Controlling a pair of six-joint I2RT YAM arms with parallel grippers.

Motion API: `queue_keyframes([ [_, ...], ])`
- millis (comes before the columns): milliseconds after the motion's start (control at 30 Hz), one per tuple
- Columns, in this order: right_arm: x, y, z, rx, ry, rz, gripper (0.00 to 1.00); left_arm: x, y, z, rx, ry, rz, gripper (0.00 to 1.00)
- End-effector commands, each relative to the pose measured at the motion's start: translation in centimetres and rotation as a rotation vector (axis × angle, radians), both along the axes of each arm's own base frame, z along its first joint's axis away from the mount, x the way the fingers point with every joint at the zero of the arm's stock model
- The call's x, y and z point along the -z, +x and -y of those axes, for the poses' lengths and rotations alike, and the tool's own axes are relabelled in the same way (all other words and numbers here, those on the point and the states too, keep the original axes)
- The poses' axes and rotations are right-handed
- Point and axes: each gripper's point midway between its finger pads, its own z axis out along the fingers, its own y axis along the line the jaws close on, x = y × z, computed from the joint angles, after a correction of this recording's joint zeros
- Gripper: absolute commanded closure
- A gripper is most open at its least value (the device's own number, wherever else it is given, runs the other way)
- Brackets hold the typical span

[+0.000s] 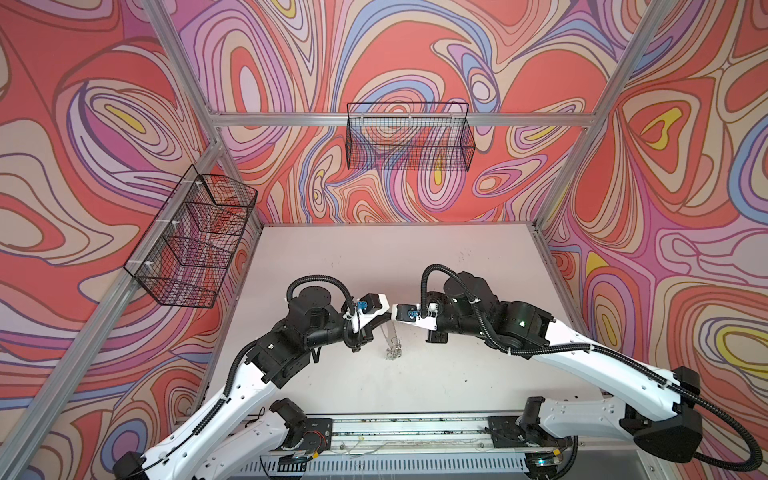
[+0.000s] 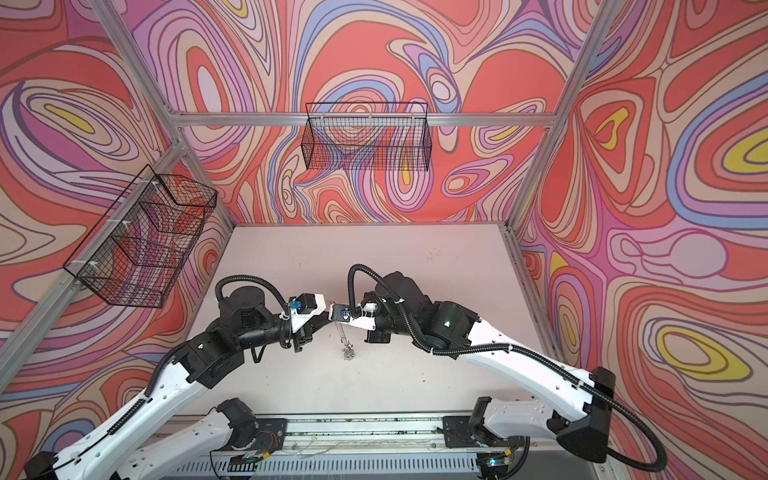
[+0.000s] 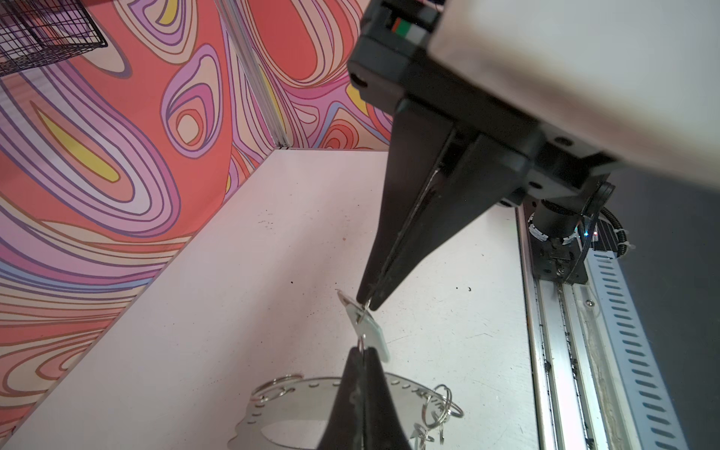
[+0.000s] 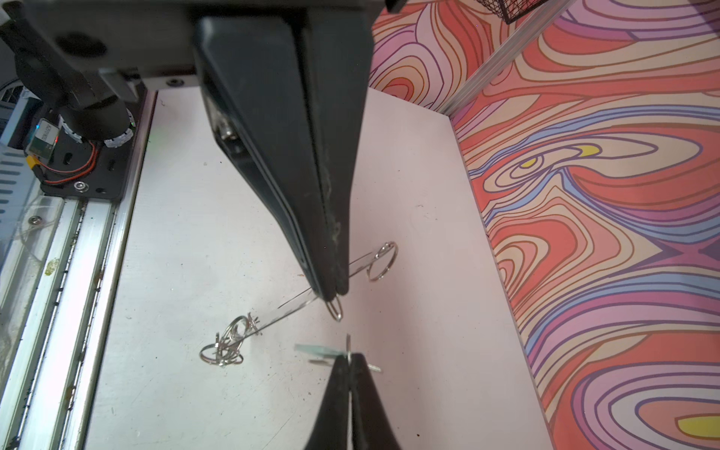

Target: Put the keys on the keyring

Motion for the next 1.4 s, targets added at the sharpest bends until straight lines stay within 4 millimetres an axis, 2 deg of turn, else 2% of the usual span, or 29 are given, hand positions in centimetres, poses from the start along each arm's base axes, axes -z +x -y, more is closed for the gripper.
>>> queue_keyframes([
  [0, -0.6, -0.3, -0.3, -0.022, 0.017, 0.032, 1.0, -1.1, -0.3, 0.3, 0.027, -0.022, 0.038, 1.0],
  [633, -0.5, -0.3, -0.6, -0.013, 0.016, 0.022, 1.0, -1.2, -0.5, 0.3, 0.036, -0.028, 0.032, 1.0],
  [1367, -0.3, -1.4, -0.8, -0.058, 0.019, 0.024, 1.0, -1.1, -0.1, 0.3, 0.017, -0.025, 0.021, 1.0],
])
